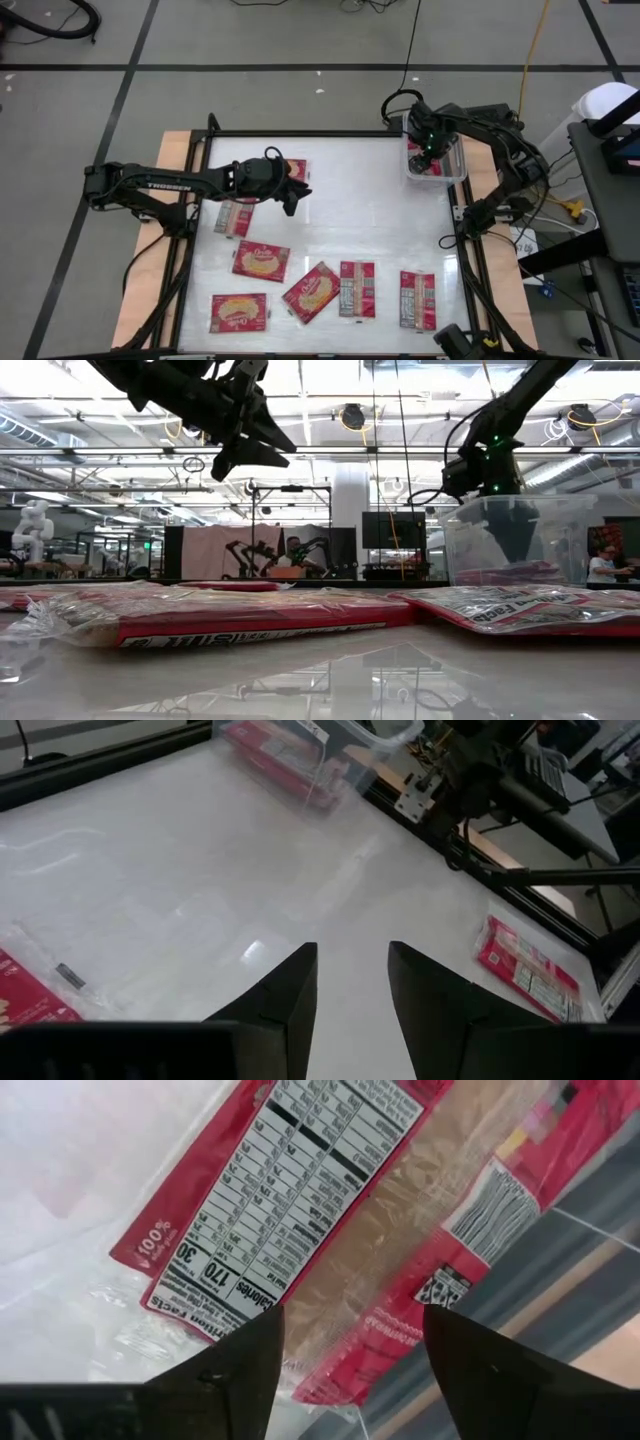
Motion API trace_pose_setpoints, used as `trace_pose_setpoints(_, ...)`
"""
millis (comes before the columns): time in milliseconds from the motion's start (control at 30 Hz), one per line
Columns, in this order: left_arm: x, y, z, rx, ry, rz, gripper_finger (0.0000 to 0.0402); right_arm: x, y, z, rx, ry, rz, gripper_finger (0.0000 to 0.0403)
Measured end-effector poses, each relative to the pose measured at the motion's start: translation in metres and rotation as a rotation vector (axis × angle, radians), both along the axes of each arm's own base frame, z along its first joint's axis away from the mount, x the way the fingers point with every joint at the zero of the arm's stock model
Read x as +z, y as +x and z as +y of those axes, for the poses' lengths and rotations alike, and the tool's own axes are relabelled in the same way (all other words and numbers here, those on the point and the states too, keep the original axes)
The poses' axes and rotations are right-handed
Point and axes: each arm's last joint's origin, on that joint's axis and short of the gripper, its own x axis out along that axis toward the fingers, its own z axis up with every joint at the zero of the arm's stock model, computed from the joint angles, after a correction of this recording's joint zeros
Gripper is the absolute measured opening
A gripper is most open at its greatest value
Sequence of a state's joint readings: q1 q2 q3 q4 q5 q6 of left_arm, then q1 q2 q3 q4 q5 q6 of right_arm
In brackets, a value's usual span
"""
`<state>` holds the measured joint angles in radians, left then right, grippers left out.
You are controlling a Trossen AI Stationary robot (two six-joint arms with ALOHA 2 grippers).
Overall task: Sort popcorn bags into baskets
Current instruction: Put the red popcorn bag into the transparent container
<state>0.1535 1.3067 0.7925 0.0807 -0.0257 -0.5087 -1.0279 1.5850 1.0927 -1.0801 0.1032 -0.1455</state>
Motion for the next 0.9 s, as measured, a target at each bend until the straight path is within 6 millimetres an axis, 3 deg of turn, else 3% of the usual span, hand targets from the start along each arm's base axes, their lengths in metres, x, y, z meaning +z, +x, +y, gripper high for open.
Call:
trace_pose_setpoints(333,0.0,0.0,0.0,0.003,-0.004,0.0,0.0127,-0.03,0.001,0.001,0.014,0.069,0.075,0.0223)
trace_pose_setpoints(467,0.0,0.0,0.001,0.016,-0.009,-0.001,0.0127,-0.033,0.002,0.002,0.009,0.062,0.073,0.017)
trace_pose_setpoints(700,0.0,-0.001,0.004,0.03,-0.005,0.0,0.0127,-0.034,0.002,0.001,0.0,0.053,0.066,0.0018)
trace_pose_setpoints(900,0.0,-0.001,0.008,0.046,-0.002,-0.001,0.0127,-0.024,0.001,0.004,-0.02,0.02,0.029,0.0005)
